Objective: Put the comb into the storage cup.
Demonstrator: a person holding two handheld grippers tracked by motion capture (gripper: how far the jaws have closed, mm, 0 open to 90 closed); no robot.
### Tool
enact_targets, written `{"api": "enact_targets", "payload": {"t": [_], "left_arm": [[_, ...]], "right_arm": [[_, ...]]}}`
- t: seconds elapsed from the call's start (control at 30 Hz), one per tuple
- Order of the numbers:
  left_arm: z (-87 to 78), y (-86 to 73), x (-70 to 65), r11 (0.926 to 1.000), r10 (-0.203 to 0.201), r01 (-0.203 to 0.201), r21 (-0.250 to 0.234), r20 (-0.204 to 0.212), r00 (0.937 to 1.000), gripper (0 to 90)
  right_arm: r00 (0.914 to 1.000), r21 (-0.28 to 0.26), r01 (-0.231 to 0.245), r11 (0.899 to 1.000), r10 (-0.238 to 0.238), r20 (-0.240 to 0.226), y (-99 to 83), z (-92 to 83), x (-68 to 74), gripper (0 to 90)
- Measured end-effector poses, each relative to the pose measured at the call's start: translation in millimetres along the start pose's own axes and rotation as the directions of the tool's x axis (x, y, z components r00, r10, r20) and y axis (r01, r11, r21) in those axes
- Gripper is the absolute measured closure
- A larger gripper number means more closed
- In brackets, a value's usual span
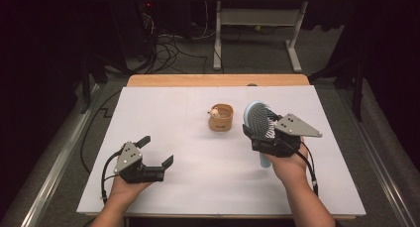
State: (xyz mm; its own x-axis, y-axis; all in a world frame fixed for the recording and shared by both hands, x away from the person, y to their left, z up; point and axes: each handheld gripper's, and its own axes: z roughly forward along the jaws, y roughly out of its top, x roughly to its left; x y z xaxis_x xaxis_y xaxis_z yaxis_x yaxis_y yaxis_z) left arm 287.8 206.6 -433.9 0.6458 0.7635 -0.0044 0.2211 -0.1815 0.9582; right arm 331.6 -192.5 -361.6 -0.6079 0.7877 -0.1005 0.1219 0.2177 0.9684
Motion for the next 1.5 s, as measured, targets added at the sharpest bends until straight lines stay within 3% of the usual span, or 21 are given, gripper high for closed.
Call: {"api": "enact_targets", "payload": {"t": [0.27,0.47,0.67,0.83,1.07,1.5], "left_arm": [[6.7,14.4,-6.5,0.9996,0.021,-0.021,-0.017,0.017,0.9996,0.3],[19.5,18.1,-9.1,1.0,0.004,-0.003,-0.007,0.049,0.9988,0.3],[32.4,26.5,-16.5,0.9998,0.013,-0.011,-0.015,0.075,0.9971,0.3],[41.9,32.5,-21.6,0.9992,0.024,-0.021,-0.033,0.085,0.9961,0.3],[55.6,32.9,-22.2,0.9993,0.005,-0.001,-0.039,0.1,0.9949,0.5],[52.3,27.7,-28.9,0.9996,0.024,-0.022,-0.018,0.127,0.9916,0.5]], "right_arm": [[0.9999,-0.008,0.012,1.0,-0.012,-0.007,4.8,7.1,6.2,20.5],[0.9998,-0.013,0.014,1.0,-0.015,-0.013,7.1,13.3,9.3,20.5],[0.9997,-0.019,0.021,1.0,-0.022,-0.009,8.7,18.0,12.5,20.4],[0.9997,-0.024,0.021,0.999,-0.021,-0.016,9.9,22.1,14.8,20.5],[0.9995,-0.031,0.019,0.999,-0.02,-0.023,12.4,27.7,17.2,20.4],[0.9988,-0.055,0.044,0.998,-0.045,-0.017,16.1,31.7,28.3,20.5]]}}
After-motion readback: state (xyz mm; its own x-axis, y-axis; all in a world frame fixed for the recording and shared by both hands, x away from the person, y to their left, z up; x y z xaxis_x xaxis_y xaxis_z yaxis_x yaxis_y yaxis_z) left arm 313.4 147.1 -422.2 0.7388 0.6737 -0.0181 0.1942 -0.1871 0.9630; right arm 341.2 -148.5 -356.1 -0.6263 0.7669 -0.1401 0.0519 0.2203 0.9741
